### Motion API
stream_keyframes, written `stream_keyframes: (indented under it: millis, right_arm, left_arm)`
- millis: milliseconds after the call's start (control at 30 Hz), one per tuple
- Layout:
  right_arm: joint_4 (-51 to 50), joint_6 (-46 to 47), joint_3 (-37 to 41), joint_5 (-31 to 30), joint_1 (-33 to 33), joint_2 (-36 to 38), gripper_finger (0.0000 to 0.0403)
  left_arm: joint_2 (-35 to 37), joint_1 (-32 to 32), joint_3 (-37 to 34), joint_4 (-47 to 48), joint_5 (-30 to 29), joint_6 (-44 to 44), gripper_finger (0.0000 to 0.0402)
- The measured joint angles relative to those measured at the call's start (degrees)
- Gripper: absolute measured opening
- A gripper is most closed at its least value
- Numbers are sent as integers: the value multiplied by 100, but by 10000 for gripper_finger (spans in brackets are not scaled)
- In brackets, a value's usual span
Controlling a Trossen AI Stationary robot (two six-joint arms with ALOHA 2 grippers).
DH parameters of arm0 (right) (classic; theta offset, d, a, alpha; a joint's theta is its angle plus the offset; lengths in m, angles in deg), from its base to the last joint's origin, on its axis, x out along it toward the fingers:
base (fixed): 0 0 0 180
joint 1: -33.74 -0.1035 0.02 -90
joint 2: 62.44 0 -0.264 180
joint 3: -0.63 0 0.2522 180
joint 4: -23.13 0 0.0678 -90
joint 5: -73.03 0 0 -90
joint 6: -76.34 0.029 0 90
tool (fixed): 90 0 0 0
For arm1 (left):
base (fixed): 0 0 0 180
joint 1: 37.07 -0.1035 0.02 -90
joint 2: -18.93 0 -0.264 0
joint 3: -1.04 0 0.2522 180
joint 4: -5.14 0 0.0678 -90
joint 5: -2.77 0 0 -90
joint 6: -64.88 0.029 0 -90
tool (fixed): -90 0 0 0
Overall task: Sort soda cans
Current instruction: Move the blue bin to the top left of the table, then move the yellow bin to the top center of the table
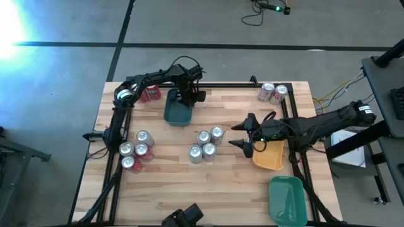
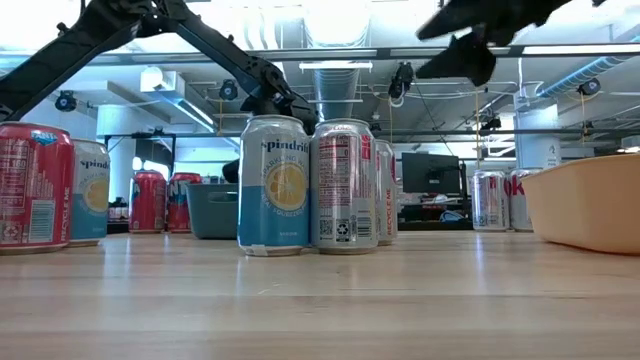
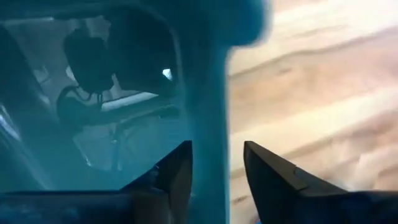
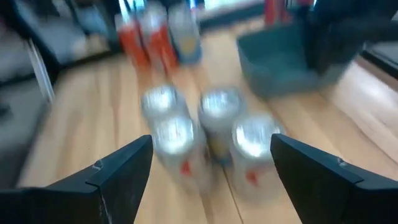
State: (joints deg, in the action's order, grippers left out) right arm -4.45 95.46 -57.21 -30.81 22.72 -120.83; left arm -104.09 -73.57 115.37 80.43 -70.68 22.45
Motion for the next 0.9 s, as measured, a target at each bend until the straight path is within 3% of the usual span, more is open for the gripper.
stream_keyframes:
  millis: [200, 367, 533, 667, 800, 900]
  right_arm:
    - [-3051, 448, -1068, -137, -571, -149, 306]
    - [-4705, 2519, -1271, 52, -1180, -411, 298]
    - [-4770, 3770, -1230, 490, -1643, -789, 291]
    - [-4715, 4186, -1312, 680, -1660, -1199, 285]
    - [-4711, 4107, -1247, 1407, -1625, -1692, 277]
    - [-4713, 4016, -1230, 1521, -1620, -2078, 269]
  left_arm:
    - [593, 7, 0, -7, -206, 906, 173]
    - [1448, 221, 0, -94, -611, 1806, 201]
    - [2610, 776, -66, -263, -904, 2683, 215]
    - [3319, 1010, -221, 135, -1414, 3249, 216]
    - [3872, 993, -730, 443, -973, 3976, 217]
    - [4320, 1011, -1355, 344, -477, 4690, 215]
